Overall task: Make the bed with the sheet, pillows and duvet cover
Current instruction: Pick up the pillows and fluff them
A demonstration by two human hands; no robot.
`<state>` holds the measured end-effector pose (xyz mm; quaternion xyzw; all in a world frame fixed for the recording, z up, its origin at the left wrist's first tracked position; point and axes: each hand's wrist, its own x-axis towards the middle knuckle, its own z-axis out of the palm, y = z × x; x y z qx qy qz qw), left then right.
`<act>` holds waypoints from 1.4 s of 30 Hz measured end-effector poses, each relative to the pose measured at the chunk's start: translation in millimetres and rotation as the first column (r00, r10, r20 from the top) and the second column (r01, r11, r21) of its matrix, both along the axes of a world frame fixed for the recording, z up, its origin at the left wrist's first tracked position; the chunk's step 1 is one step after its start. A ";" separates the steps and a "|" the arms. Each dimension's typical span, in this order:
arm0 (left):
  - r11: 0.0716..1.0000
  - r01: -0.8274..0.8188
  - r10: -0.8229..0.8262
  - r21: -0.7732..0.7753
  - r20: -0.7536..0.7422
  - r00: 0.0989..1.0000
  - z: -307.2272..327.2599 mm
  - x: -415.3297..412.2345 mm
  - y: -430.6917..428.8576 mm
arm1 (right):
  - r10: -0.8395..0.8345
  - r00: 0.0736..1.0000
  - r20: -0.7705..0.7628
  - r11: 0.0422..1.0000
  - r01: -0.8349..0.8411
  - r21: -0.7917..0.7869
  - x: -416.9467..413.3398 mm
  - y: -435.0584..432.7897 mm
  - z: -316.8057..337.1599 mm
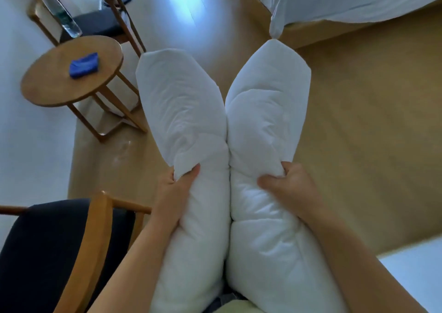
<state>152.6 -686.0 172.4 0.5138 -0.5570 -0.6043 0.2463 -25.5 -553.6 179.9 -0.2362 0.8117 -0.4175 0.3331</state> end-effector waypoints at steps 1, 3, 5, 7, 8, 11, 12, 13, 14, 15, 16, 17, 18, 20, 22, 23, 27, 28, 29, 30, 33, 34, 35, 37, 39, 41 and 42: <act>0.999 -0.034 0.034 0.000 0.001 0.999 2.5 -24.4 -17.7 | 0.022 1.000 0.000 1.000 -0.022 -0.008 -29.7 -19.8 3.6; 0.996 -0.092 0.092 -0.005 -0.005 0.996 9.6 -71.6 -52.8 | 0.059 0.998 -0.015 0.998 -0.059 -0.016 -85.3 -59.8 12.7; 0.991 -0.131 0.130 -0.017 -0.049 0.990 18.8 -119.5 -89.5 | 0.063 0.997 -0.046 0.997 -0.064 -0.034 -137.2 -101.1 22.7; 0.988 -0.156 0.154 -0.019 -0.102 0.983 26.7 -173.9 -128.9 | 0.060 0.995 -0.076 0.996 -0.065 -0.065 -191.9 -145.2 33.4; 0.987 -0.158 0.155 -0.020 -0.114 0.981 27.9 -202.7 -149.5 | 0.057 0.995 -0.082 0.995 -0.063 -0.081 -220.2 -167.0 37.0; 0.990 -0.124 0.115 -0.060 -0.140 0.983 20.0 -292.3 -210.4 | 0.038 0.996 -0.079 0.995 -0.044 -0.085 -304.5 -226.2 30.4; 0.989 -0.121 0.108 -0.084 -0.142 0.984 15.3 -322.2 -232.5 | 0.021 0.998 -0.065 0.997 -0.026 -0.075 -332.6 -245.9 24.9; 0.987 -0.120 0.104 -0.107 -0.148 0.984 12.4 -352.5 -255.8 | 0.000 0.999 -0.053 0.998 -0.004 -0.070 -360.8 -265.8 19.9; 0.988 -0.105 0.086 -0.116 -0.155 0.984 12.3 -383.2 -279.7 | -0.033 0.999 -0.041 0.997 0.030 -0.068 -388.9 -285.0 17.3; 0.991 -0.074 0.055 -0.112 -0.162 0.985 13.8 -417.5 -304.8 | -0.074 0.997 -0.022 0.995 0.072 -0.072 -419.8 -304.4 17.3; 0.994 -0.044 0.027 -0.104 -0.161 0.987 16.9 -446.6 -325.0 | -0.102 0.995 -0.002 0.991 0.101 -0.082 -445.8 -320.0 19.7; 0.995 -0.013 -0.003 -0.102 -0.154 0.988 20.0 -476.2 -344.0 | -0.126 0.992 0.017 0.987 0.127 -0.097 -472.4 -334.0 23.2; 0.996 0.016 -0.030 -0.093 -0.146 0.989 22.0 -509.4 -362.6 | -0.155 0.987 0.032 0.982 0.158 -0.107 -502.1 -347.1 26.4; 0.997 0.049 -0.056 -0.053 -0.154 0.986 22.3 -572.3 -392.3 | -0.210 0.975 0.065 0.969 0.217 -0.119 -557.0 -367.5 30.3; 0.997 0.080 -0.082 -0.018 -0.171 0.982 17.0 -636.0 -417.3 | -0.261 0.958 0.118 0.953 0.275 -0.125 -611.3 -384.7 26.9; 0.995 0.103 -0.102 -0.008 -0.182 0.978 13.7 -670.1 -428.5 | -0.280 0.948 0.150 0.946 0.299 -0.126 -640.7 -393.2 22.7; 0.982 0.189 -0.184 0.002 -0.225 0.957 7.8 -827.0 -466.4 | -0.329 0.917 0.226 0.914 0.369 -0.167 -783.7 -430.9 4.8; 0.981 0.192 -0.188 -0.004 -0.229 0.955 8.2 -866.4 -473.7 | -0.335 0.915 0.226 0.908 0.377 -0.180 -822.0 -439.8 3.1; 0.982 0.190 -0.186 -0.007 -0.237 0.954 10.3 -904.0 -480.3 | -0.331 0.917 0.222 0.908 0.374 -0.189 -860.1 -448.4 5.0; 0.982 0.191 -0.188 -0.009 -0.244 0.951 14.0 -942.0 -489.3 | -0.325 0.920 0.217 0.908 0.368 -0.201 -899.2 -458.0 9.6; 0.981 0.188 -0.193 -0.042 -0.266 0.944 35.8 -1047.5 -521.0 | -0.303 0.936 0.180 0.914 0.339 -0.224 -1008.8 -489.5 35.9; 0.981 0.181 -0.191 -0.061 -0.278 0.941 44.1 -1081.8 -531.2 | -0.294 0.945 0.146 0.917 0.322 -0.237 -1045.1 -500.5 48.4; 0.982 0.175 -0.190 -0.078 -0.295 0.936 52.8 -1116.7 -541.6 | -0.287 0.952 0.103 0.918 0.304 -0.256 -1082.5 -512.2 61.8; 0.983 0.159 -0.181 -0.090 -0.336 0.924 68.6 -1185.4 -561.3 | -0.293 0.956 -0.007 0.918 0.279 -0.282 -1154.6 -535.6 86.5; 0.984 0.152 -0.177 -0.096 -0.378 0.908 79.7 -1252.2 -581.1 | -0.305 0.948 -0.087 0.913 0.265 -0.310 -1221.5 -558.7 103.6; 0.986 0.134 -0.164 -0.102 -0.401 0.901 86.3 -1318.2 -603.5 | -0.321 0.937 -0.142 0.909 0.262 -0.324 -1287.8 -583.8 112.9; 0.988 0.117 -0.148 -0.101 -0.408 0.901 87.7 -1351.1 -615.7 | -0.322 0.934 -0.155 0.909 0.259 -0.327 -1319.9 -597.7 115.7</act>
